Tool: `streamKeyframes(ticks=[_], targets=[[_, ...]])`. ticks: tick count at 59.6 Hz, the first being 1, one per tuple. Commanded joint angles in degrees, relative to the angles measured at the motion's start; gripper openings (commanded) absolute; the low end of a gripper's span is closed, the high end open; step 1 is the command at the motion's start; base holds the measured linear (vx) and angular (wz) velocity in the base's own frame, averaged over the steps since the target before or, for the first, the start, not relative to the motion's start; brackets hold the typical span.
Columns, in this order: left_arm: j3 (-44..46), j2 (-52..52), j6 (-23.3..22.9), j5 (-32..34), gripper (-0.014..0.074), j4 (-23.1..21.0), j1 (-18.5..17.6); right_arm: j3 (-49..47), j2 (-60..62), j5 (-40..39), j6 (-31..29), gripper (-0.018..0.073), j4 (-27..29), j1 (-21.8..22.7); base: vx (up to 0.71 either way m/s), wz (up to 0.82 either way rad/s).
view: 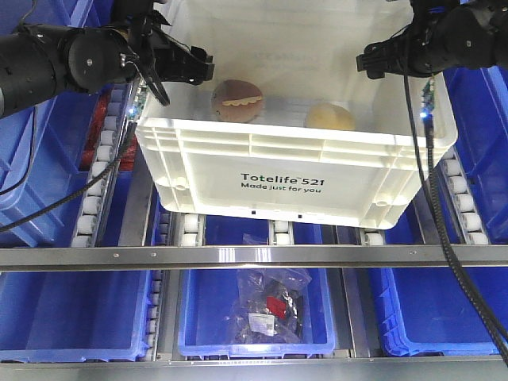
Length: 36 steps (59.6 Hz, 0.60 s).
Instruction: Place moving items into box and shelve
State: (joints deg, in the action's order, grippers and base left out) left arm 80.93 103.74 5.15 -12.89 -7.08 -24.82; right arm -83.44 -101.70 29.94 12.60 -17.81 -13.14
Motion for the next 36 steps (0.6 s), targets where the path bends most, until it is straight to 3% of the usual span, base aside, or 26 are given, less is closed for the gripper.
streamKeyframes(ticks=[1,14,36], targets=[[0.1,-0.5,0.2,-1.3,0.0678,-5.3,-5.2,-1.3,3.8,-5.9,-0.3,0.0614,8.3,-4.5,0.0,0.0],[0.1,-2.8,0.5,-1.5,0.0629,-5.3,-3.1,-1.3,4.1,-3.6,-0.4,0.0594,7.9,-4.5,0.0,0.0],[0.1,-2.8,0.5,-1.7,0.0528,-5.0,-3.1,-1.3,4.1,-2.7,-0.4,0.0535,7.9,-4.7,0.0,0.0]])
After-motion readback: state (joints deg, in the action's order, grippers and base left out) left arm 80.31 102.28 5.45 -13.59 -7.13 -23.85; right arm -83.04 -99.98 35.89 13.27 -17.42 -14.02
